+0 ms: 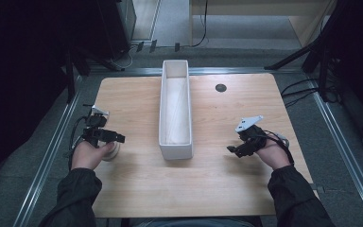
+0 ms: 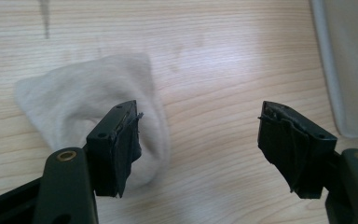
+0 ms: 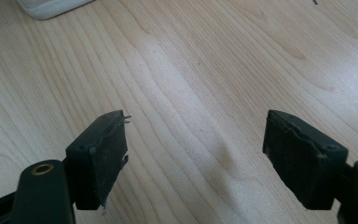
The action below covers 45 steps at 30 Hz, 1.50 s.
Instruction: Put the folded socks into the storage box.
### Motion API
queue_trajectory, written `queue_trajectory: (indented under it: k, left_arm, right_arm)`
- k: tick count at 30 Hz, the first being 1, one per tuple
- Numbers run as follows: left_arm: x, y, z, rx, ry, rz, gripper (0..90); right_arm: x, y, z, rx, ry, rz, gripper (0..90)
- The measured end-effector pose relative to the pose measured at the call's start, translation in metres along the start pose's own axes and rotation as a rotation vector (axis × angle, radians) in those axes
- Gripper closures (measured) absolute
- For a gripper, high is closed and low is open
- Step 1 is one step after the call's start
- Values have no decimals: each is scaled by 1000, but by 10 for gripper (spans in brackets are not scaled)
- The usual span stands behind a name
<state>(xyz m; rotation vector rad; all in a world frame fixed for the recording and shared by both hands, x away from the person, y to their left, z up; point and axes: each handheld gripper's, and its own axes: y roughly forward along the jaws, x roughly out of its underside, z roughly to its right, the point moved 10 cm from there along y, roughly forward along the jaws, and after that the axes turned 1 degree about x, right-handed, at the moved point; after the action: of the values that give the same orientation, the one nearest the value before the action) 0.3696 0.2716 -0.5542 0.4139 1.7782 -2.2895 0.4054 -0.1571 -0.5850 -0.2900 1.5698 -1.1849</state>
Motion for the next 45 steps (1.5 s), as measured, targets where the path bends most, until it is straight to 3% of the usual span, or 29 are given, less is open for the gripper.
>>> queue_trajectory:
  k: [13,19,37,45]
  left_arm:
    - [5,1,-30,-55,-77,-43,218]
    - [8,9,-42,-80,-103,-62,191]
    - [15,35,-49,-86,-152,-82,162]
    - [17,43,-49,-102,-151,-78,163]
  right_arm:
    - [1,1,-2,-8,-1,-7,218]
    - [1,2,-3,-11,0,-9,219]
    - [1,2,-3,-11,-10,-10,218]
    - [1,2,-3,-11,-11,-11,218]
